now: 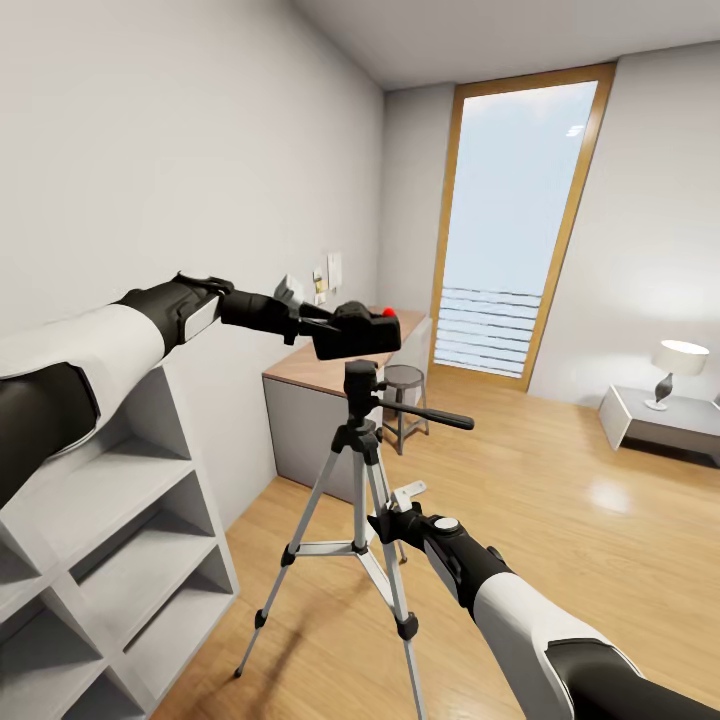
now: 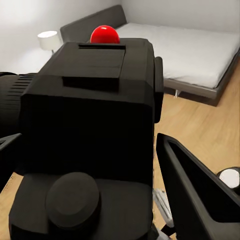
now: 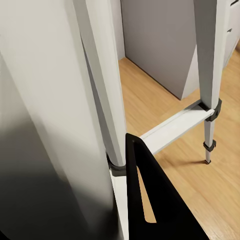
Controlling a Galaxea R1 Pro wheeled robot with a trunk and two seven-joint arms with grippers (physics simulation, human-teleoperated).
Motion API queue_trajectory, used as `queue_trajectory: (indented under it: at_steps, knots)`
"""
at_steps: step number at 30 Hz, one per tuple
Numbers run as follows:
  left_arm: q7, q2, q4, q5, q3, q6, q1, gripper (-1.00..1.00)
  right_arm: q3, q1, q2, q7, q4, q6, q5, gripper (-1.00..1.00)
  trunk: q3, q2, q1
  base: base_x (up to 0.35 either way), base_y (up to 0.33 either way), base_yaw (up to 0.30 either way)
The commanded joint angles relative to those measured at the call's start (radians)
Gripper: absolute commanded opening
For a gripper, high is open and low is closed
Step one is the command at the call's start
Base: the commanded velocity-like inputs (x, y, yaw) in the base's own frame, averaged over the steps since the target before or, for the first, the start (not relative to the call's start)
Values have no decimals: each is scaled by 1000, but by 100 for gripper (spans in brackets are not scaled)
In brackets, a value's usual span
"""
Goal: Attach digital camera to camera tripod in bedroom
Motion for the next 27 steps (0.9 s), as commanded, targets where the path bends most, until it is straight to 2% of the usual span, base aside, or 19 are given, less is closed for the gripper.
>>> queue_trajectory:
  at_steps: [1,8,17,22,27]
  knots:
    - [-2,1,-1,9,-4,-6,-2,-100,7,0,0,3,-1,6,11,-100,-3,-2,1,0,0,0]
    - [1,-2,0,8,-5,-19,-1,-100,7,0,0,3,-1,5,11,-100,-3,-2,1,0,0,0]
    - [72,-22,-13,-2,-7,-76,-1,-100,7,0,0,3,-1,4,11,-100,-3,-2,1,0,0,0]
    - [88,-27,-22,-43,-7,-82,-1,-100,7,0,0,3,-1,4,11,-100,-3,-2,1,0,0,0]
    - [90,-26,-23,-62,-7,-81,-1,-100,7,0,0,3,-1,1,11,-100,-3,-2,1,0,0,0]
